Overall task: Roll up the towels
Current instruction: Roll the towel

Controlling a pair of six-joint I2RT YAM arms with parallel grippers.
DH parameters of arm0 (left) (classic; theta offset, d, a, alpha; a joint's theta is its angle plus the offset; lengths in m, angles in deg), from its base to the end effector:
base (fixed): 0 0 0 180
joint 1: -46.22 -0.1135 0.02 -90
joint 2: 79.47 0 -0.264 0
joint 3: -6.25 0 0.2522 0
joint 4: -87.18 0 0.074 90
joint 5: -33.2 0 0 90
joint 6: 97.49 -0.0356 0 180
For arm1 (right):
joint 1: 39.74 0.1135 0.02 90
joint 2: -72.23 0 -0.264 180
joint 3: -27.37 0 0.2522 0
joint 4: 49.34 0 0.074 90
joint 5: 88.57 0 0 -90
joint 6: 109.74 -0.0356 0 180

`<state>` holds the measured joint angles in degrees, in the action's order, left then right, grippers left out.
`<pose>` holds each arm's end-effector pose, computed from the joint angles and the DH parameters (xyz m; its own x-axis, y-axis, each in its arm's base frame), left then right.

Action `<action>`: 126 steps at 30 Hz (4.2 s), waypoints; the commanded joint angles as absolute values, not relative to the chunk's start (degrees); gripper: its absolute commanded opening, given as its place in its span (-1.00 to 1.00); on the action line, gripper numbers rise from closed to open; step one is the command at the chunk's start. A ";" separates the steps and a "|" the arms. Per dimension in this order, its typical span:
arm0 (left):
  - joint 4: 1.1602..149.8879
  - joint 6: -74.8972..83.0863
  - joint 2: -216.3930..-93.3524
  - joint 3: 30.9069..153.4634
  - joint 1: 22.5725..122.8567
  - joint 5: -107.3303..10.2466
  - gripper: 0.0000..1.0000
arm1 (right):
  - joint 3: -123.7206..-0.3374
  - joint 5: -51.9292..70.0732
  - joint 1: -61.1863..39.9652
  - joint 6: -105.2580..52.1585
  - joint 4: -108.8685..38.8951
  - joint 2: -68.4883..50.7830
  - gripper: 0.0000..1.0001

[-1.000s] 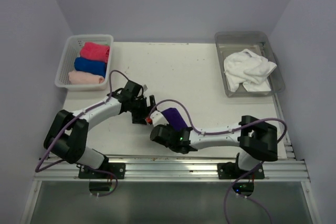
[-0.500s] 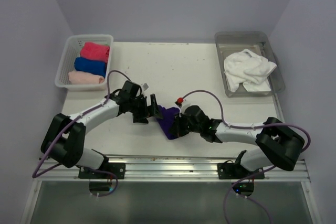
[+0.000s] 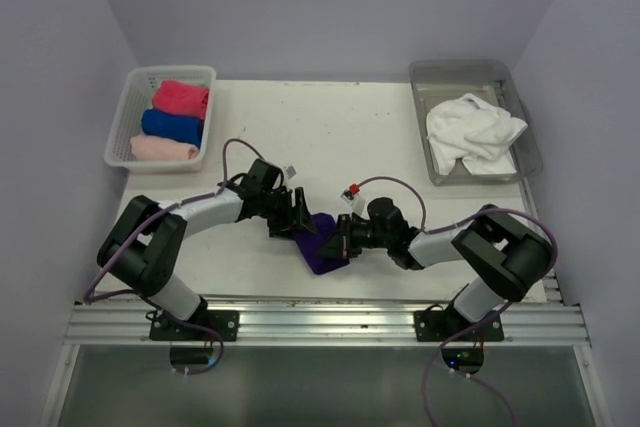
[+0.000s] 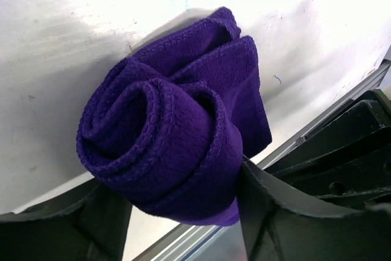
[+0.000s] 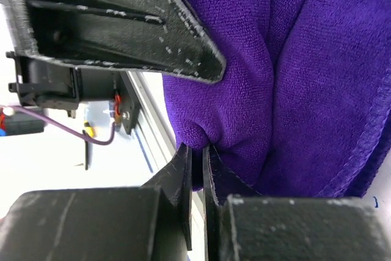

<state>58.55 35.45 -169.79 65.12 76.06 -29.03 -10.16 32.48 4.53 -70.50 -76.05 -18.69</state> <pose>0.2426 -0.1583 0.1545 -0.9876 -0.1284 -0.0900 -0.0423 0.7710 -0.6354 0.1791 0.2002 0.1281 -0.9221 0.0277 -0.3859 -0.3380 0.4273 0.8385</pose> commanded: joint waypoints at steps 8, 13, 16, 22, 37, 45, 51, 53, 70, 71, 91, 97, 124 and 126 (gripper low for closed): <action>59.72 36.72 -171.05 66.33 76.63 -29.55 0.08 | -16.53 14.16 7.54 -61.07 -48.19 -5.84 0.09; 56.55 36.28 -170.70 67.21 76.63 -30.35 0.04 | -30.38 -12.23 20.07 -53.06 -22.61 -0.01 0.16; 55.84 36.55 -170.35 66.95 76.80 -30.70 0.03 | -38.21 -26.75 27.64 -49.10 -14.15 -4.14 0.16; 54.61 36.72 -169.82 67.30 76.71 -31.40 0.03 | -49.13 -41.44 39.17 -44.09 -8.60 -16.26 0.17; 53.73 35.85 -167.01 68.62 76.71 -30.87 0.28 | -48.47 -42.00 38.76 -49.80 -8.32 -26.50 -0.90; 53.20 34.61 -163.84 69.15 74.69 -29.91 0.61 | -30.00 -15.11 25.23 -51.02 -31.16 -7.41 -1.00; 58.91 36.19 -165.51 65.38 74.87 -25.61 0.70 | -23.23 0.45 19.59 -56.11 -41.63 -4.24 -1.00; 60.40 36.55 -165.86 64.67 74.87 -25.16 0.71 | -21.21 4.30 18.19 -58.57 -45.49 -4.24 -1.00; 62.61 38.39 -169.47 63.78 75.75 -25.77 -0.09 | -18.63 11.91 11.85 -66.68 -47.83 -1.87 -0.21; 61.91 38.57 -169.12 63.79 75.75 -25.95 -0.12 | -19.96 5.54 12.90 -64.06 -40.49 0.40 -0.07; 55.31 38.22 -167.97 67.83 75.66 -29.20 -0.15 | -57.05 -48.40 43.41 -43.20 -2.19 -30.77 0.29; 54.88 37.87 -167.53 67.65 75.66 -29.47 -0.03 | -56.28 -50.78 43.23 -45.66 -1.21 -33.34 -0.42; 61.73 38.92 -167.00 63.26 75.75 -23.75 0.69 | -26.56 -11.14 24.77 -56.12 -38.57 -5.91 -0.81; 62.08 38.83 -168.23 63.35 75.75 -23.58 0.74 | -26.47 -10.96 24.77 -55.95 -38.57 -5.82 -0.81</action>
<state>60.51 38.93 -166.95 63.17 75.56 -24.18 -26.84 -12.22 25.06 -54.59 -34.02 -5.51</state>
